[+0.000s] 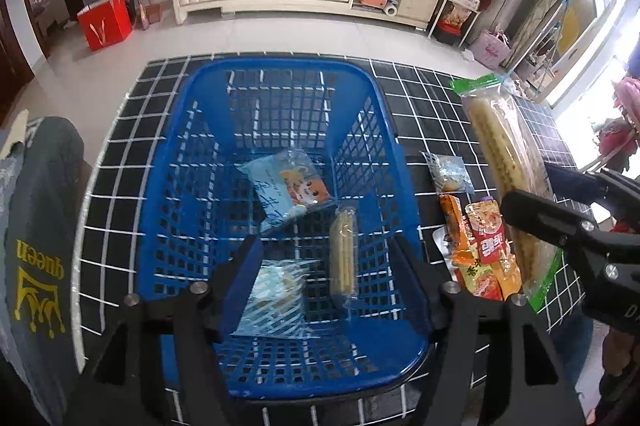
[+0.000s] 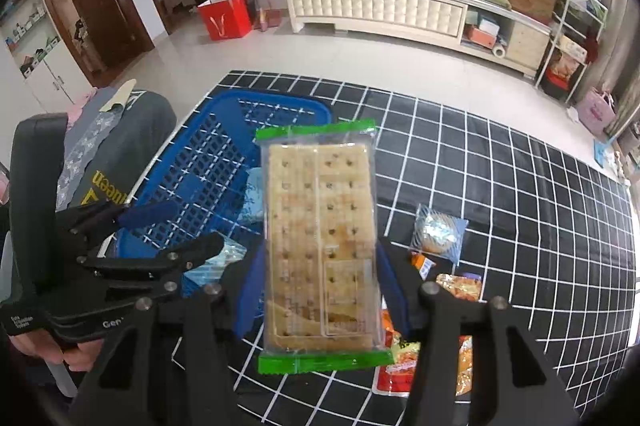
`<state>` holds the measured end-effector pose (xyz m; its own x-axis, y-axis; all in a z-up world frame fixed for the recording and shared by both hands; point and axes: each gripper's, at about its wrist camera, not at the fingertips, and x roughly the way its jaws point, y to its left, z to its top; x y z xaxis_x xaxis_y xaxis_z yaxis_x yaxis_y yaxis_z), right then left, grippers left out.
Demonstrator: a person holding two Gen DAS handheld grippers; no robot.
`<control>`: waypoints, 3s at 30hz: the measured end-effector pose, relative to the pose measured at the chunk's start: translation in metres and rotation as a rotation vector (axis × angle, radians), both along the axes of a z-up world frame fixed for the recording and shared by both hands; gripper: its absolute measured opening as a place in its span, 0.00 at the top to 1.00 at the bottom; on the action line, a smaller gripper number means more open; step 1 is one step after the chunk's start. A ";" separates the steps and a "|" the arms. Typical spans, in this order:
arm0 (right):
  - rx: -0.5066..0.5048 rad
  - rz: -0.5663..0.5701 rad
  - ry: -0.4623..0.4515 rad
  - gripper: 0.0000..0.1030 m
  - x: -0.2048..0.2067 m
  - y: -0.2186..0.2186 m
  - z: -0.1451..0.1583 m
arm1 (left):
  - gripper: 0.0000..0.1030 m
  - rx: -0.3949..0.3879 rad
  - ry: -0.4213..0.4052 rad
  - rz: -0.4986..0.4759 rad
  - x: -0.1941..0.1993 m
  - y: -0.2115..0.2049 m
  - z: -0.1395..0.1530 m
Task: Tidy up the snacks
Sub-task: 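Open the left gripper to drop its cracker pack into the basket while the right holds its pack, then lower the green-edged cracker pack into the basket and open the right gripper, then reach the right gripper to the yellow pouch on the mat and grasp it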
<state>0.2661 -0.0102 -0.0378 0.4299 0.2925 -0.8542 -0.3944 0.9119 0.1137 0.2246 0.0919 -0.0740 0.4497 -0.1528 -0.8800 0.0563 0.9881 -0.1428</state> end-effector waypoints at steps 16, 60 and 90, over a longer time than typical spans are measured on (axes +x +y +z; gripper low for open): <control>0.037 0.095 0.019 0.44 0.004 0.070 0.002 | 0.38 0.023 -0.079 0.110 -0.028 0.074 0.032; 0.041 -0.164 -0.011 0.17 -0.023 -0.047 0.033 | 0.33 0.058 -0.150 -0.037 -0.041 -0.003 0.057; -0.062 -0.200 0.140 0.17 -0.054 -0.183 -0.080 | 0.33 -0.009 0.053 -0.154 -0.064 -0.176 -0.063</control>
<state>0.2118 -0.1927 -0.1180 0.3498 0.1590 -0.9232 -0.1895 0.9771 0.0965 0.1604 -0.0838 -0.1373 0.3731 -0.2245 -0.9002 0.1989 0.9671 -0.1588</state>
